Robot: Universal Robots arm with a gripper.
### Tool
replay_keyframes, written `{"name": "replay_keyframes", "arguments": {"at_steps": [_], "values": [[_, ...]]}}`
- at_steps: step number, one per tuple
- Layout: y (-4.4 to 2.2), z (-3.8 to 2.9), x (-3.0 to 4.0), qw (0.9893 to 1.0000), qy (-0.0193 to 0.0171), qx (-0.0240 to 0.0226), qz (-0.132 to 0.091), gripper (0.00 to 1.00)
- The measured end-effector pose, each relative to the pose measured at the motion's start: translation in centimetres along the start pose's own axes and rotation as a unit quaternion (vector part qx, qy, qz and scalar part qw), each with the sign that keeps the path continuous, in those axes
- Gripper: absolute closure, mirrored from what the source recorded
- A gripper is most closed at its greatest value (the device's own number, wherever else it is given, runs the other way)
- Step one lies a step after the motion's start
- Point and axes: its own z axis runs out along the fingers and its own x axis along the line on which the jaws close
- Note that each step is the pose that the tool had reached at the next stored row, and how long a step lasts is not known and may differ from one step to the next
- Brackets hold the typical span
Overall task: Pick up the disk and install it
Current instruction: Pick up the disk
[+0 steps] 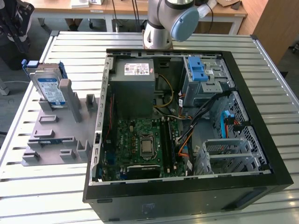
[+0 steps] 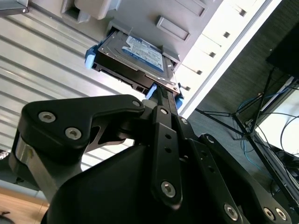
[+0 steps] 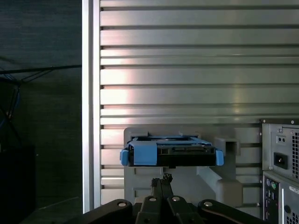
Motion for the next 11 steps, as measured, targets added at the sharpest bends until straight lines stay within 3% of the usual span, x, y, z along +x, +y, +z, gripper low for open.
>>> {"name": "replay_keyframes", "arguments": {"at_steps": [11], "values": [[-0.01, 0.00, 0.21, 1.0000, 0.0000, 0.0000, 0.000, 0.89]]}}
